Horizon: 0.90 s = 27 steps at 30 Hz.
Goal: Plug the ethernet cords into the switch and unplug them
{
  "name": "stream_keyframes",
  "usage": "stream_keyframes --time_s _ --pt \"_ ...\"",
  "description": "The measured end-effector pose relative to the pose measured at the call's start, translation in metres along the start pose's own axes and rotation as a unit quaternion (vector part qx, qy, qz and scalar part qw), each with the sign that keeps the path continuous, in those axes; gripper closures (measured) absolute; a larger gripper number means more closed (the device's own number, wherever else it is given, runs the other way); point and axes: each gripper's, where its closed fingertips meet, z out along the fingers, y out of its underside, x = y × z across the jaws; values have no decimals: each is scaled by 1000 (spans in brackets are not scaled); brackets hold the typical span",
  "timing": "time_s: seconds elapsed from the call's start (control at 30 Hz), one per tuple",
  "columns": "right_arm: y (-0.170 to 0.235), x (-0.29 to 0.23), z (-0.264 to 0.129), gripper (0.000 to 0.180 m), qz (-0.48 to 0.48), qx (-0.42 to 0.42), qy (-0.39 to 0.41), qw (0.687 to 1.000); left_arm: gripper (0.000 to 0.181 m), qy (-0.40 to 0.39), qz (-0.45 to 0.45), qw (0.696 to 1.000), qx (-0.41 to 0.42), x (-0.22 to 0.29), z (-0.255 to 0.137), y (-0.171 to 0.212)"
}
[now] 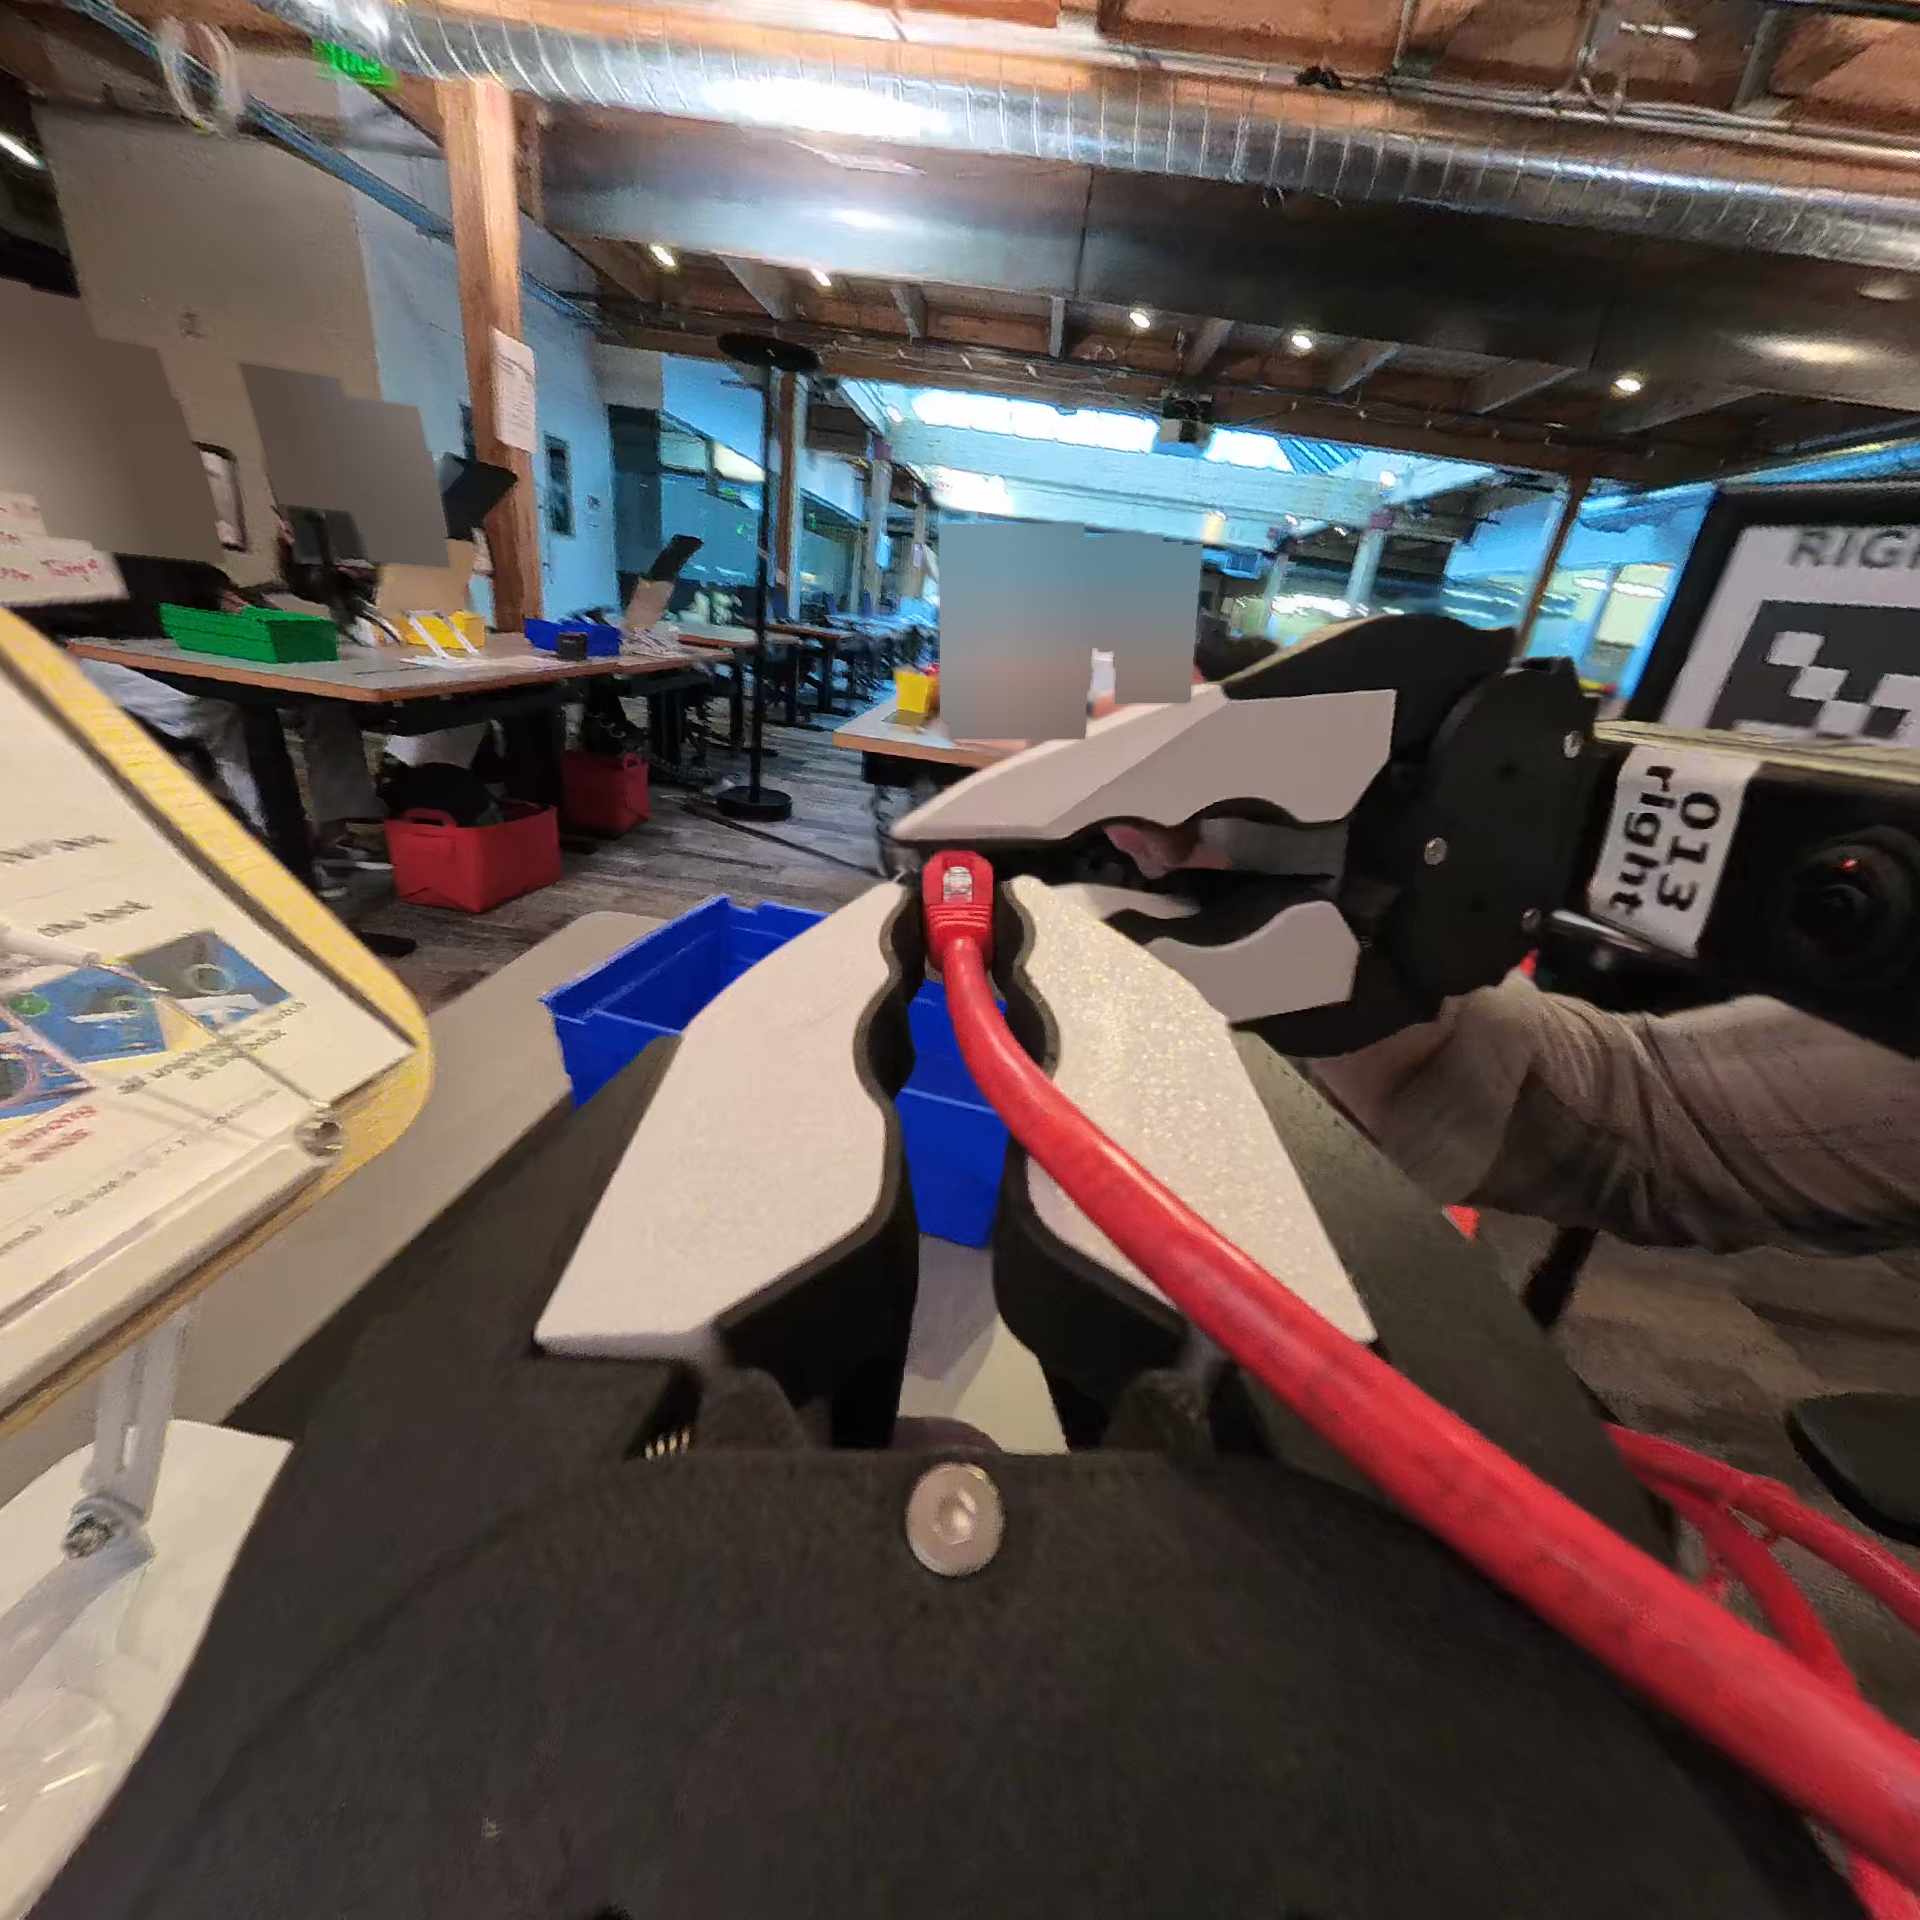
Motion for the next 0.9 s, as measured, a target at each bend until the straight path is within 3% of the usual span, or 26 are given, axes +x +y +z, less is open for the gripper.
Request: stream_keyframes --time_s 0.13,0.2,0.33,0.4,0.57,0.63,0.73,0.9 --pt "9 13 -3 142 78 12 4 997 168 -6 2 998 55 -7 -18 -20" --pt "13 18 -5 140 123 23 3 992 168 6 -7 997 81 -8 -29 -31" --pt "10 22 -5 130 253 72 -40 964 167 25 -5 993 119 -10 -52 -46" --pt "8 19 -3 129 329 105 -87 934 167 51 1 990 128 -6 -64 -51" --pt "-2 25 -9 124 496 233 -186 815 168 99 45 985 137 5 -92 -56" --pt "-3 21 -13 125 515 266 -218 785 168 115 75 981 135 12 -101 -55" --pt "-15 12 -20 128 493 299 -230 784 168 67 146 985 65 8 -95 -38" --pt "-54 10 -31 145 472 368 -242 764 168 64 227 971 39 26 -79 -31"
